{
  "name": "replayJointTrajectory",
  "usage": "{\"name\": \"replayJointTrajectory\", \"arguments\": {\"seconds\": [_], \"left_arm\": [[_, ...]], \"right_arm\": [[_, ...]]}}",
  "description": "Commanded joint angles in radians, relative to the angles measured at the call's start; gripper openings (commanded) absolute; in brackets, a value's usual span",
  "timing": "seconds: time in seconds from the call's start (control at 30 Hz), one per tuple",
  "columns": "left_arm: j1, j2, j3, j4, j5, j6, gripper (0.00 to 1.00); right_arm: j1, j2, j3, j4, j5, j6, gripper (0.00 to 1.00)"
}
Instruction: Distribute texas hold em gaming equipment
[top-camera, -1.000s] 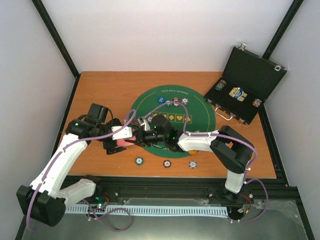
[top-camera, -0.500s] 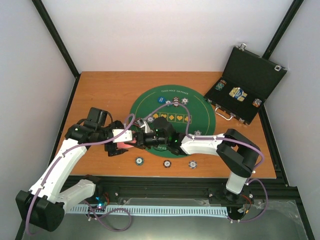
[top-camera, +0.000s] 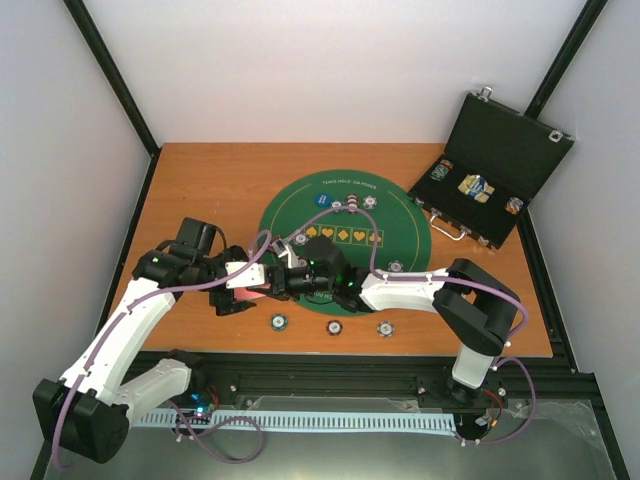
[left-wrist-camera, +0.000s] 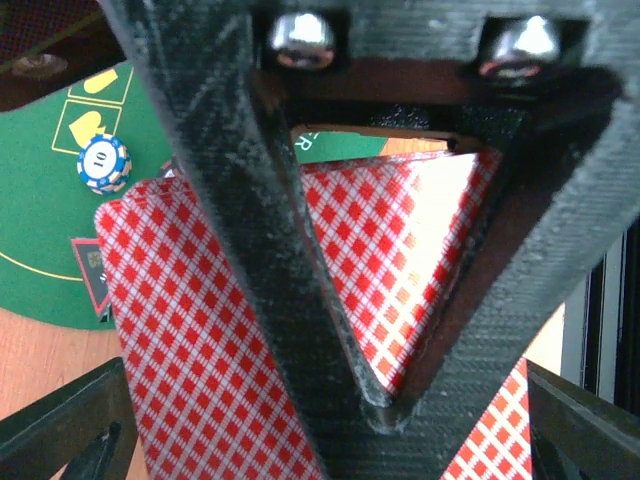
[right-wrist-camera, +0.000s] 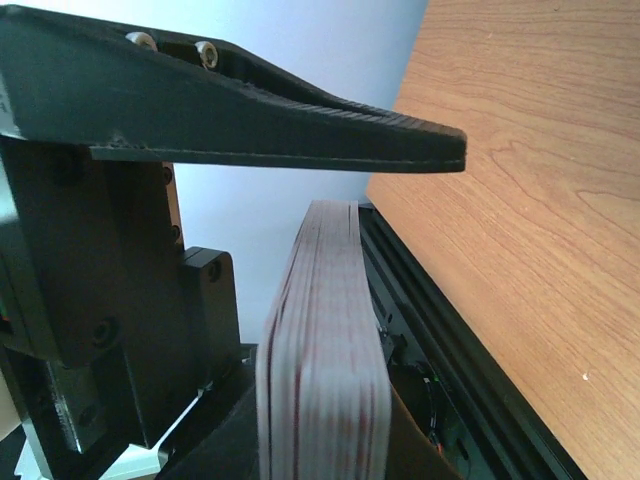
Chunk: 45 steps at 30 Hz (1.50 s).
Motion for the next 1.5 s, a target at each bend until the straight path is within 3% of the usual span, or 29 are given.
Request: {"name": "replayJointTrajectory", "arguments": {"seconds": [0.0, 0.23, 0.6, 0.87, 1.0, 1.2, 1.3, 1.47], "left_arm": [[-0.007, -0.005, 0.002, 0.016, 0.002, -0.009, 0.95], [-0.007, -0.002, 0.03, -0.023, 0.055, -0.031, 0.79], [-0.007, -0.04, 0.07, -0.051, 0.074, -0.032, 0.69], [-0.007, -0.049, 0.063, -0.068, 0.082, -0.025, 0.51], [-0.007, -0.046, 0.056, -0.078, 0.078, -0.012, 0.41], [-0.007, -0.041, 0.044, -0.083, 0.067, 0.0, 0.24], [-0.007, -0.043, 0.044, -0.082, 0.05, 0.005, 0.05], [-0.006, -0.038, 0.032, -0.088, 0.016, 0.028, 0.01]], "right_arm": [[0.011, -0.019, 0.02, 0.052, -0.002, -0.023, 0.03], [0.011, -0.045, -0.006, 0.031, 0.016, -0.033, 0.03], [0.014, -0.05, -0.039, -0.045, 0.074, -0.056, 0.03], [0.015, -0.051, -0.038, -0.097, 0.108, -0.07, 0.03], [0.015, -0.047, -0.04, -0.14, 0.132, -0.081, 0.08], [0.009, -0.028, -0.006, -0.157, 0.116, -0.09, 0.23], [0.002, -0.034, -0.007, -0.164, 0.109, -0.092, 0.28], [-0.016, -0.054, -0.022, -0.191, 0.098, -0.103, 0.38]]}}
